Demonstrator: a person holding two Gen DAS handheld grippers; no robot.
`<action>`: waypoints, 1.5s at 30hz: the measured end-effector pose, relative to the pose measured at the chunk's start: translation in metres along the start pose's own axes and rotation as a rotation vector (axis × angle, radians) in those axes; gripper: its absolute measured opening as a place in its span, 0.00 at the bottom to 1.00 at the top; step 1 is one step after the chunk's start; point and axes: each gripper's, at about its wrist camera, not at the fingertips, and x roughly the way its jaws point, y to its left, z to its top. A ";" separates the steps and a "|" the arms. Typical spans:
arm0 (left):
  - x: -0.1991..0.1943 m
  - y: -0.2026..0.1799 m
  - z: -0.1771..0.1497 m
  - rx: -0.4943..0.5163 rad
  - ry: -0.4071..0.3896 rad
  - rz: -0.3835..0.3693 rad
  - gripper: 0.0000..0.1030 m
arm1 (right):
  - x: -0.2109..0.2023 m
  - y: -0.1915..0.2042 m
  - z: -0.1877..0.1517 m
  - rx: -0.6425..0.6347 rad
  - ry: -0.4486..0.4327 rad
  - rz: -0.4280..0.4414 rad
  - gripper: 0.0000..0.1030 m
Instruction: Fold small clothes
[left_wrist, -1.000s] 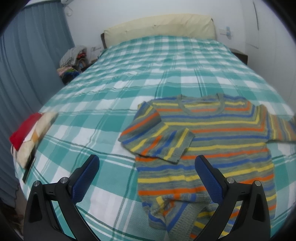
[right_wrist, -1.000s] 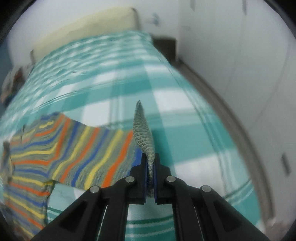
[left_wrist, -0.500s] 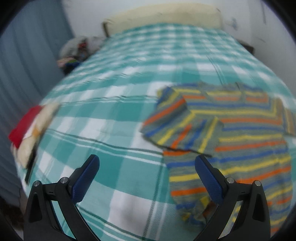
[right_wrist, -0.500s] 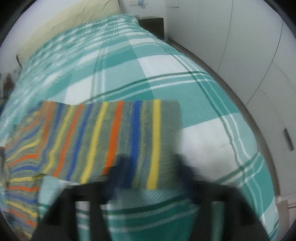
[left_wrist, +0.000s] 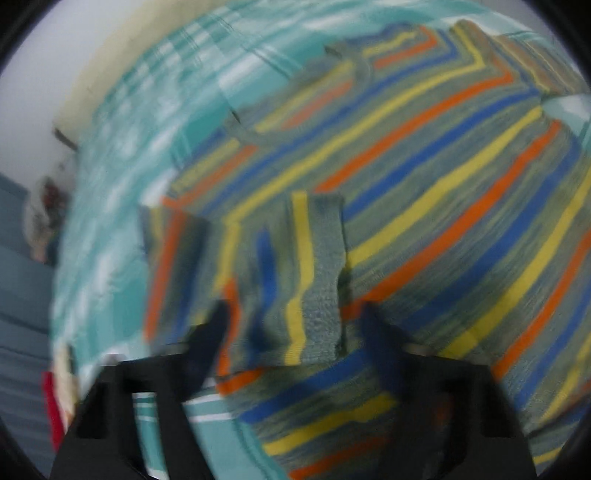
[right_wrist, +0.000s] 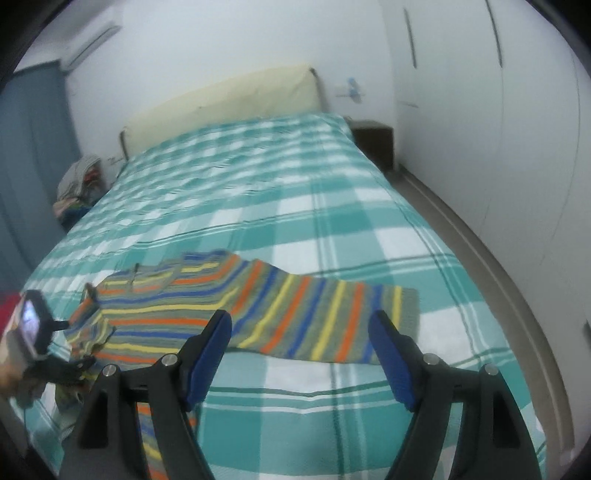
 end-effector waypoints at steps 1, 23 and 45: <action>0.000 0.007 -0.001 -0.043 -0.002 -0.081 0.18 | 0.002 0.003 0.000 -0.015 -0.006 -0.004 0.74; 0.023 0.270 -0.246 -1.163 0.114 0.211 0.00 | 0.036 0.048 -0.030 -0.161 0.074 0.044 0.74; -0.083 -0.010 -0.093 -0.059 -0.275 -0.186 0.89 | -0.002 0.084 -0.210 -0.039 0.701 0.473 0.76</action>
